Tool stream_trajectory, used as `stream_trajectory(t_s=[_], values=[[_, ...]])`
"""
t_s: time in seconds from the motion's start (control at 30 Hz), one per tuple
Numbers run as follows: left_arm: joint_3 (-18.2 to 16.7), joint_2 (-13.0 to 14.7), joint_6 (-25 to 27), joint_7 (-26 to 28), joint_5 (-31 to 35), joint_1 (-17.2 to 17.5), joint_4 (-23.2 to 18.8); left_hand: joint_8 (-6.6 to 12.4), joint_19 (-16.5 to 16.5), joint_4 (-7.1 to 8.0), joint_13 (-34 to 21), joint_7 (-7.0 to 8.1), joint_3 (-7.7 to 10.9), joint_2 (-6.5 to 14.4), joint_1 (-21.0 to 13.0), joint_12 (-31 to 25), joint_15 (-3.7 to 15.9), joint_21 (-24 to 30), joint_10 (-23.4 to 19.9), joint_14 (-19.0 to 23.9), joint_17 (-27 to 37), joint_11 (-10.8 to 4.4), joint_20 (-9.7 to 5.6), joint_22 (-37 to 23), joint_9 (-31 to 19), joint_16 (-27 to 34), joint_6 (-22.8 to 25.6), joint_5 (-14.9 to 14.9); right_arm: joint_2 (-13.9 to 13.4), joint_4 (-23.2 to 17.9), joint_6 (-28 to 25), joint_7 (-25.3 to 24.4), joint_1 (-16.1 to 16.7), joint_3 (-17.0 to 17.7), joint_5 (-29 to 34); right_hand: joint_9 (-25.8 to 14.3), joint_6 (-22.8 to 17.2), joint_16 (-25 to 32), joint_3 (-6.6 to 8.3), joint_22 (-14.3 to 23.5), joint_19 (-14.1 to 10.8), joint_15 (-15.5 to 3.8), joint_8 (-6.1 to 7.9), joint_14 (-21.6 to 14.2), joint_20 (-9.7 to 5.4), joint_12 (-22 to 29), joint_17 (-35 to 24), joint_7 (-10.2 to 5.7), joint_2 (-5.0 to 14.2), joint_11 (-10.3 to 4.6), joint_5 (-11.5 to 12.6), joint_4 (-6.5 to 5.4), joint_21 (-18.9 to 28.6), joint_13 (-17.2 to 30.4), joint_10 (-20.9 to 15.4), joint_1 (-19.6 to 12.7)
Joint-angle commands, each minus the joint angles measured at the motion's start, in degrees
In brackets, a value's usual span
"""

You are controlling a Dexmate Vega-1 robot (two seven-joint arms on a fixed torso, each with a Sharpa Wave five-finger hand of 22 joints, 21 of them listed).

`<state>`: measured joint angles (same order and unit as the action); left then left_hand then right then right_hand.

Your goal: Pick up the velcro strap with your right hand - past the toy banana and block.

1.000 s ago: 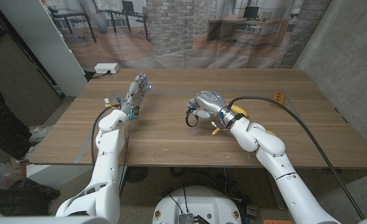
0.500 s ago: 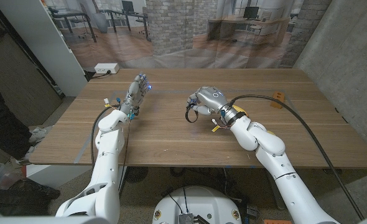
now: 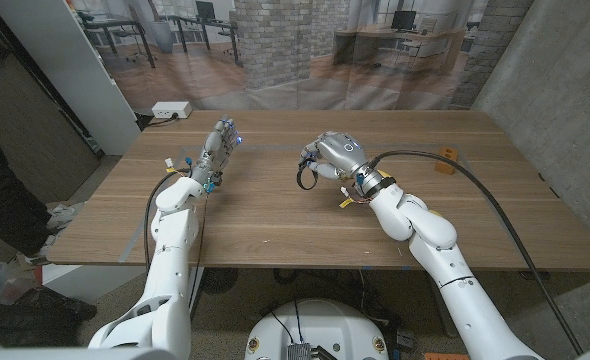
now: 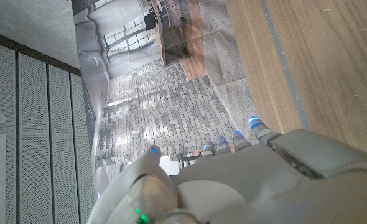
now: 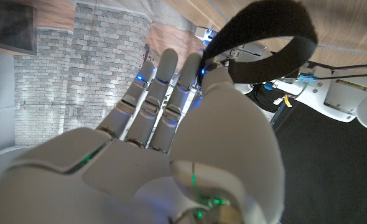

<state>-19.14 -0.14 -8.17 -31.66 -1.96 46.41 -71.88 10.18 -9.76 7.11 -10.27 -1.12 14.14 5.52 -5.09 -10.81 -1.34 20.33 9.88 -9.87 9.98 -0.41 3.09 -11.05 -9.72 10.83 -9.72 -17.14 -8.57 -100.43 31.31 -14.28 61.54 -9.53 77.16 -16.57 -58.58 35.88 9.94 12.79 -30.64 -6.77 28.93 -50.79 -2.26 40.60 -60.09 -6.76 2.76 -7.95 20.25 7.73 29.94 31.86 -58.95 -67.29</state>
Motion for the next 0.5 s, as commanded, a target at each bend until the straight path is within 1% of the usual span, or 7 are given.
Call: stream_trajectory(t_s=[0.03, 0.1, 0.13, 0.17, 0.27, 0.33, 0.5], values=[[-0.21, 0.57, 0.05, -0.76, -0.32, -0.40, 0.51, 0.19, -5.51, 0.20, -0.27, -0.23, -0.28, 0.18, -0.50, -0.17, -0.13, -0.21, 10.52, -12.83, 0.18, 0.01, -0.14, -0.20, -0.11, 0.21, -7.15, -0.29, 0.51, 0.06, -1.96, -3.27, -0.45, -0.19, 1.44, -0.04, -1.53, -0.28, 0.02, -0.07, 0.16, -5.89, 3.49, -0.81, -0.03, 0.19, -0.24, 0.67, 1.22, 0.04, -0.23, -0.36, 0.47, 0.24, -0.67, -0.73], [-0.23, 0.68, -0.04, -0.96, -0.36, -0.58, 0.78, 0.19, -5.50, 0.20, -0.27, -0.22, -0.29, 0.19, -0.51, -0.16, -0.09, -0.23, 10.56, -12.82, 0.18, -0.04, -0.15, -0.20, -0.11, 0.21, -7.15, -0.29, 0.55, 0.02, -2.36, -3.66, -0.47, -0.30, 1.77, 0.00, -1.47, -0.35, 0.00, -0.08, 0.18, -5.92, 3.50, -0.85, -0.04, 0.14, -0.32, 0.70, 1.17, 0.00, -0.26, -0.32, 0.53, 0.13, -0.71, -0.77], [-0.24, 0.72, -0.09, -0.99, -0.34, -0.64, 0.88, 0.19, -5.48, 0.19, -0.27, -0.23, -0.30, 0.19, -0.52, -0.18, -0.14, -0.24, 10.49, -12.83, 0.18, 0.17, -0.13, -0.20, -0.11, 0.21, -7.15, -0.29, 0.54, 0.04, -2.41, -3.73, -0.51, -0.33, 1.75, 0.01, -1.46, -0.40, 0.00, -0.09, 0.20, -5.94, 3.52, -0.86, -0.03, 0.19, -0.36, 0.68, 1.17, 0.02, -0.28, -0.30, 0.55, 0.22, -0.69, -0.80], [-0.26, 0.77, -0.12, -1.04, -0.33, -0.71, 0.98, 0.19, -5.46, 0.19, -0.27, -0.24, -0.31, 0.19, -0.53, -0.19, -0.09, -0.26, 10.47, -12.81, 0.18, 0.03, -0.16, -0.20, -0.11, 0.21, -7.15, -0.29, 0.63, 0.01, -2.65, -3.90, -0.47, -0.38, 1.86, 0.03, -1.45, -0.45, -0.02, -0.10, 0.21, -5.95, 3.55, -0.90, -0.05, 0.24, -0.42, 0.66, 1.15, -0.20, -0.30, -0.28, 0.60, 0.25, -0.77, -0.82], [-0.38, 0.87, -0.08, -1.21, -0.38, -0.82, 1.17, 0.18, -5.49, 0.19, -0.27, -0.23, -0.33, 0.20, -0.55, -0.14, -0.11, -0.31, 10.60, -12.83, 0.18, 0.27, -0.08, -0.20, -0.11, 0.21, -7.18, -0.29, 0.77, -0.05, -3.21, -4.30, -0.41, -0.49, 2.06, 0.10, -1.47, -0.64, -0.03, -0.11, 0.26, -5.93, 3.63, -0.94, -0.06, 0.20, -0.53, 0.67, 1.20, -0.02, -0.35, -0.30, 0.69, 0.20, -0.72, -0.82], [-0.47, 0.92, -0.13, -1.34, -0.44, -0.88, 1.31, 0.19, -5.46, 0.19, -0.27, -0.21, -0.35, 0.20, -0.56, -0.17, -0.14, -0.34, 10.52, -12.84, 0.18, 0.14, -0.14, -0.21, -0.11, 0.20, -7.17, -0.29, 0.92, -0.13, -3.68, -4.70, -0.35, -0.56, 2.29, 0.13, -1.50, -0.72, -0.05, -0.12, 0.20, -5.92, 3.68, -0.96, -0.02, 0.23, -0.56, 0.68, 1.16, 0.09, -0.37, -0.29, 0.76, 0.19, -0.79, -0.82], [-0.66, 1.08, -0.34, -1.68, -0.53, -1.09, 1.72, 0.19, -5.41, 0.19, -0.27, -0.21, -0.39, 0.22, -0.58, -0.16, -0.11, -0.40, 10.55, -12.83, 0.18, 0.05, -0.14, -0.21, -0.11, 0.21, -7.17, -0.28, 0.94, -0.40, -4.13, -5.49, -0.38, -0.68, 2.44, 0.24, -1.48, -0.97, -0.08, -0.15, 0.26, -5.94, 3.78, -1.12, -0.03, 0.40, -0.74, 0.75, 1.17, -0.25, -0.42, -0.29, 0.92, 0.25, -1.11, -0.81]])
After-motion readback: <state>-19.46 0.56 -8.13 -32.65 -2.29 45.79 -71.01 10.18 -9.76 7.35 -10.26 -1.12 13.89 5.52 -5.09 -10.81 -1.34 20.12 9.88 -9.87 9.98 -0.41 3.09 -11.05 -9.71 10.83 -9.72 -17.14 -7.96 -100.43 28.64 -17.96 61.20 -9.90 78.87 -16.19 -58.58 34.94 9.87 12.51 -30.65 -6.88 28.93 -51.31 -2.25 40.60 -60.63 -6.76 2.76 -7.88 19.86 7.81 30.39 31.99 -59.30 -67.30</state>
